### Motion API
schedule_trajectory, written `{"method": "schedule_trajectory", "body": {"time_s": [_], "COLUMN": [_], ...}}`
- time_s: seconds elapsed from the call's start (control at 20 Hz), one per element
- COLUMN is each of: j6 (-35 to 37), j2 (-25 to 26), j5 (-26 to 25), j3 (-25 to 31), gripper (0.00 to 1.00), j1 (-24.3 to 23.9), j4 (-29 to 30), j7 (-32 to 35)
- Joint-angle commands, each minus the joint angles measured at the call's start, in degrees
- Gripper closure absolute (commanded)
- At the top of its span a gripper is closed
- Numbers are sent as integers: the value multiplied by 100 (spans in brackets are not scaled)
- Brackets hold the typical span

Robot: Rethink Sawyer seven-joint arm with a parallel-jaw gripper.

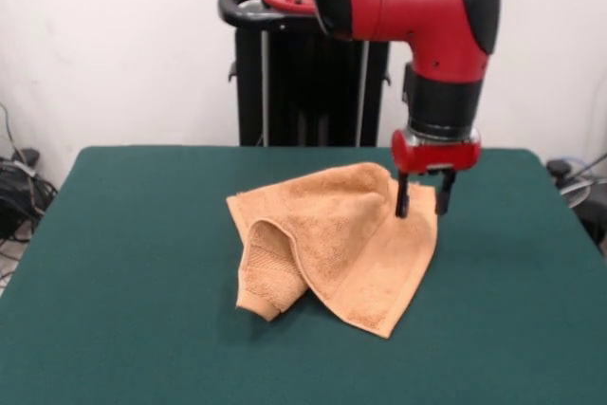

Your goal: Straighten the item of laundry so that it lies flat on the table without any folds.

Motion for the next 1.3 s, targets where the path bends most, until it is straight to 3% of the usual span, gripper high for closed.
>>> {"method": "schedule_trajectory", "body": {"time_s": [0.05, 0.55, 0.75, 1.15, 1.3], "j6": [-329, -771, -1324, -1757, -1527], "j2": [463, 1223, 1797, 2029, 2045], "j5": [665, 927, 822, 467, 551], "j3": [-783, -871, -513, 181, 187], "gripper": [0, 0, 0, 0, 0], "j1": [316, 346, 29, -501, -471], "j4": [-786, -1135, -1436, -1703, -1784], "j7": [1423, 1287, 1231, 1177, 1142]}}
